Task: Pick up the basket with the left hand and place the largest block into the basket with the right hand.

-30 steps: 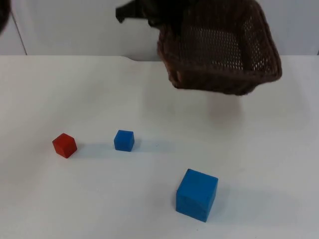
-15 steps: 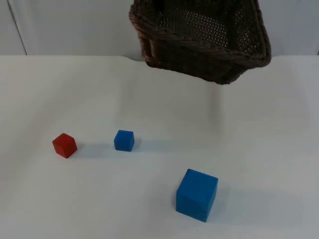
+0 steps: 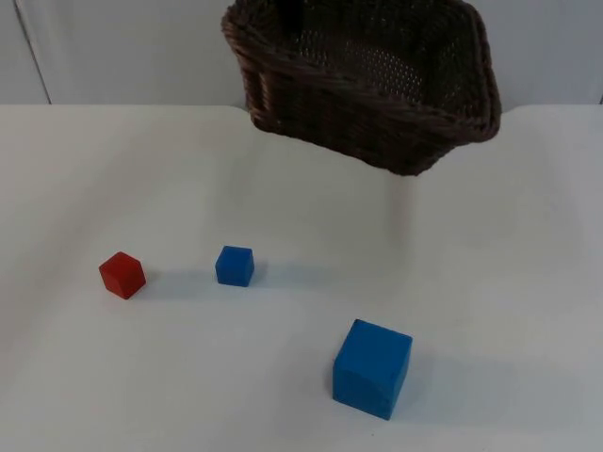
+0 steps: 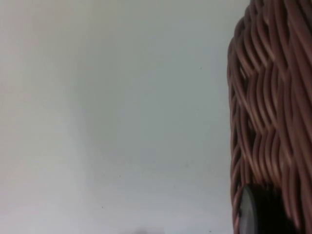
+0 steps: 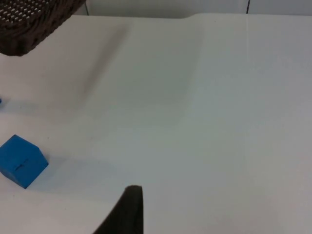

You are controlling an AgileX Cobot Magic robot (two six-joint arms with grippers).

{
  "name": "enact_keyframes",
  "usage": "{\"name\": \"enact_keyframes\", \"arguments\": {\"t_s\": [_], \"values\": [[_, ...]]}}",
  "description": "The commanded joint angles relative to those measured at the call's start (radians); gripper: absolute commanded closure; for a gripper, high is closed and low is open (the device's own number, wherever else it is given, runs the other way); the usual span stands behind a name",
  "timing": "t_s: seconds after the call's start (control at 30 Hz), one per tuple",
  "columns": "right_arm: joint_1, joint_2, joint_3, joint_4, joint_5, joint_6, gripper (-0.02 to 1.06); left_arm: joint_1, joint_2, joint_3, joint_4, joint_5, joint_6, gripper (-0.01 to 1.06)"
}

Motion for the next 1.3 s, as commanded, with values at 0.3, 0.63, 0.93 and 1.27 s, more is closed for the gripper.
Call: {"name": "enact_keyframes", "arguments": {"t_s": [0.3,0.63,0.93,1.27], "values": [[-0.007,-0.004,0.002,-0.004,-0.005,-0.008,-0.01,-0.003,-0.098,-0.004,-0.041,-0.017,0.019,1.05],[-0.007,-0.004,0.002,-0.004,-0.005,-0.008,-0.01,-0.013,-0.223,0.317,-0.048,-0.237,-0.004,1.05],[-0.007,-0.004,0.002,-0.004,-0.005,-0.008,-0.01,0.027,-0.567,0.874,-0.06,-0.465,-0.01,1.05],[-0.007,-0.004,0.002,-0.002,-0.005,-0.008,-0.01,0.218,-0.901,1.371,-0.267,-0.611,0.12,1.05]]}}
